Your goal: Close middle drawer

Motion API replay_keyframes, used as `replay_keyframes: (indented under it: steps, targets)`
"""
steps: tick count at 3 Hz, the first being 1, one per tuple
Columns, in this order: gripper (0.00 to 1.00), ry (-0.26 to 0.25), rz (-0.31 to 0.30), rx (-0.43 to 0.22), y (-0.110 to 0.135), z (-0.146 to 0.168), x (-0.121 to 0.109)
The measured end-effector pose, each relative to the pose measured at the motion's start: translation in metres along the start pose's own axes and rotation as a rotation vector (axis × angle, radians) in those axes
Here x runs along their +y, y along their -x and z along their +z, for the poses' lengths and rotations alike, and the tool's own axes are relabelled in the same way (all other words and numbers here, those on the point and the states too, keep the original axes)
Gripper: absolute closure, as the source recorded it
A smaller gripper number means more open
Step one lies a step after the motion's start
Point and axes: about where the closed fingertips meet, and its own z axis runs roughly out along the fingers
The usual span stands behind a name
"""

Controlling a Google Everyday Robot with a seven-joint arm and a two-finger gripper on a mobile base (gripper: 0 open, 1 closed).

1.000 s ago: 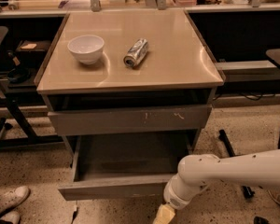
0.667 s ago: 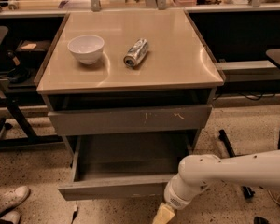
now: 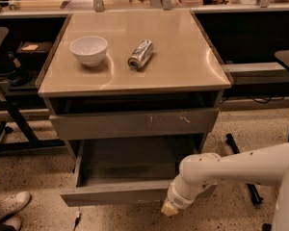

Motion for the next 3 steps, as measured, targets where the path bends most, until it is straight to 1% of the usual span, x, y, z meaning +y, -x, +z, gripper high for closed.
replay_keyframes:
  steps: [1, 2, 3]
  targets:
    - [0.88, -0.034, 0.001, 0.038, 0.001, 0.011, -0.033]
    - [1.0, -0.059, 0.004, 0.061, 0.003, 0.013, -0.054]
    - [0.82, -0.059, 0.004, 0.061, 0.003, 0.013, -0.054]
